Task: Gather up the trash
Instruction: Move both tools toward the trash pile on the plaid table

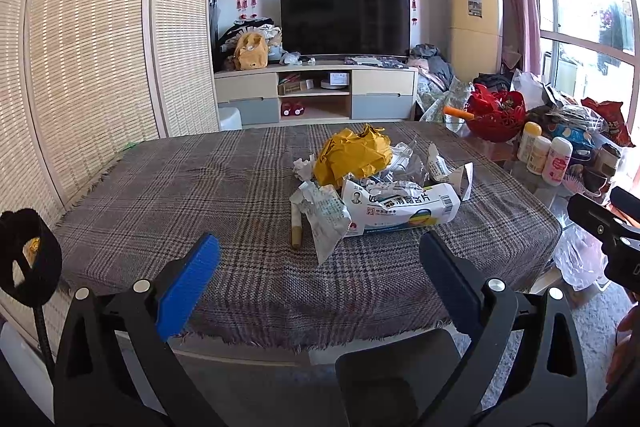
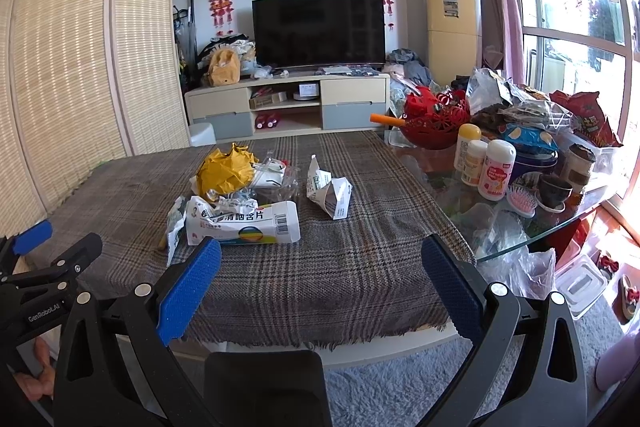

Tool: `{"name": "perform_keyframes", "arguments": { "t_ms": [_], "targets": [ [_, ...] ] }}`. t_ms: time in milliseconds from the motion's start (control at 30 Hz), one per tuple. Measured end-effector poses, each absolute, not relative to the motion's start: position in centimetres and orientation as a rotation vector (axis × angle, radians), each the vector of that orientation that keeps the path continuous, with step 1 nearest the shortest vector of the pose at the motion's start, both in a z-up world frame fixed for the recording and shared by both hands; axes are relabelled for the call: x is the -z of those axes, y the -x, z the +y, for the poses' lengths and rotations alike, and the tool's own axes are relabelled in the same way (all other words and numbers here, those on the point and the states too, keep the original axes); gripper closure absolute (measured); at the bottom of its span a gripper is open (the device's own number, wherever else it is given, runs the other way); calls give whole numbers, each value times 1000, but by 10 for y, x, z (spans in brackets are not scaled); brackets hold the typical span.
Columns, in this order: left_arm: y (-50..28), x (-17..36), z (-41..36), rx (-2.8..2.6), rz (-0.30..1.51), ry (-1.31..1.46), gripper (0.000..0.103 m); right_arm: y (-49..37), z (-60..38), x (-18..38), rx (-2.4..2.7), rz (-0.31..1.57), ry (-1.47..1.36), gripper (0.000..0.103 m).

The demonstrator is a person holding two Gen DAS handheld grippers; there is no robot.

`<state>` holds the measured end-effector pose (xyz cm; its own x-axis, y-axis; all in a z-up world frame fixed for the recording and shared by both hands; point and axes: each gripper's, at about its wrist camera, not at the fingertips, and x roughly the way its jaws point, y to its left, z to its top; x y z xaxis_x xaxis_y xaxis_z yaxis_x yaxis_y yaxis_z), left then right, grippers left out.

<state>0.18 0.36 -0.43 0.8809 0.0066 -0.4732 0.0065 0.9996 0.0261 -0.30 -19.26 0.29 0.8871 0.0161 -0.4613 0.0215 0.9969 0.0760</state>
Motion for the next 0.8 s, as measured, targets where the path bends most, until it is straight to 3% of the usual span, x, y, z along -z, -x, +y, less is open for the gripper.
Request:
{"name": "perform_keyframes", "arguments": {
  "t_ms": [400,800],
  "targets": [
    [-6,7,9,11,525,5,8,-12,-191,11,-29,532,-95,3],
    [-33,35,17,3,687,7,8,-54,-215,33,-40,675,-103,3]
  ]
}}
